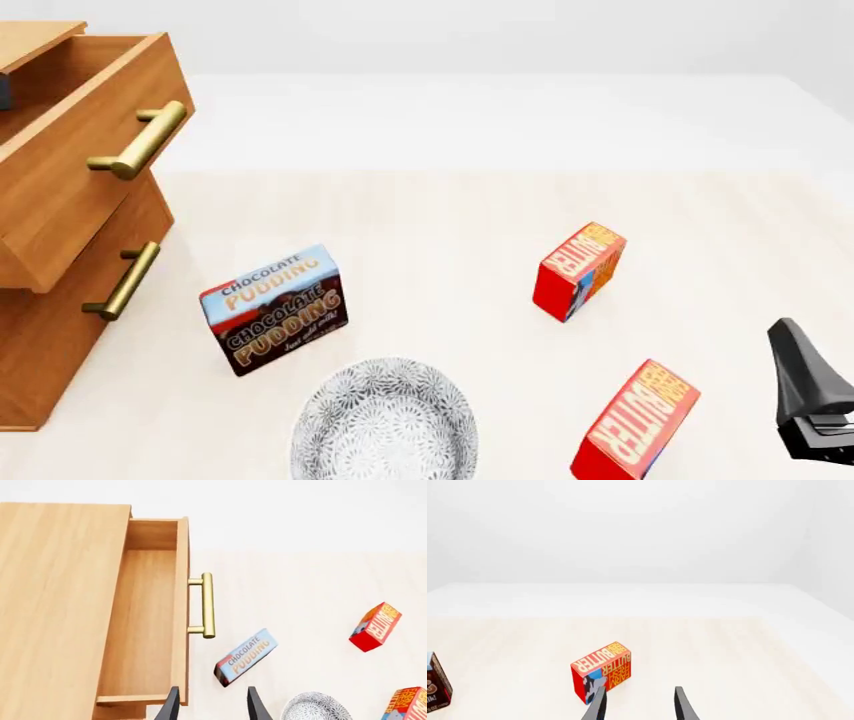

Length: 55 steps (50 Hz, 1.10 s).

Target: Put the butter at the front in the top drawer of the cabinet and close it.

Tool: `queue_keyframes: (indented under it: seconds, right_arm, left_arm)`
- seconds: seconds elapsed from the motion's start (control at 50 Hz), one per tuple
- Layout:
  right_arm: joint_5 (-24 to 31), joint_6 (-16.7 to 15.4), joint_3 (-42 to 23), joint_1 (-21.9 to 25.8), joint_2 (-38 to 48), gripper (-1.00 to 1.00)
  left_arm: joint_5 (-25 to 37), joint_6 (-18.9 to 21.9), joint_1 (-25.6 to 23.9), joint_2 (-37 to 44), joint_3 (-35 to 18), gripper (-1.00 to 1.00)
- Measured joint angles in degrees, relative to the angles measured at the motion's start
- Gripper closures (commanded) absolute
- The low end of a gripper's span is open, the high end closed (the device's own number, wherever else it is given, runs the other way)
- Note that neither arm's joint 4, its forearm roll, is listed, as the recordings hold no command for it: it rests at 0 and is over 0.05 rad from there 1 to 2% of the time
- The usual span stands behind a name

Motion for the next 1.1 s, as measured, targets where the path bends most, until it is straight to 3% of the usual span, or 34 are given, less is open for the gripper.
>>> queue_keyframes:
  seconds: [0.46,1.1]
  right_arm:
    - [0.0,0.0,0.0,0.0,0.0,-1.0]
    - [0.0,0.0,0.0,0.0,0.0,-1.0]
  left_arm:
    - [-1.2,0.5,1.6,5.6,-2.0,-1.0]
    - [-4.3,-0.5,5.5,6.9,2.0,-1.0]
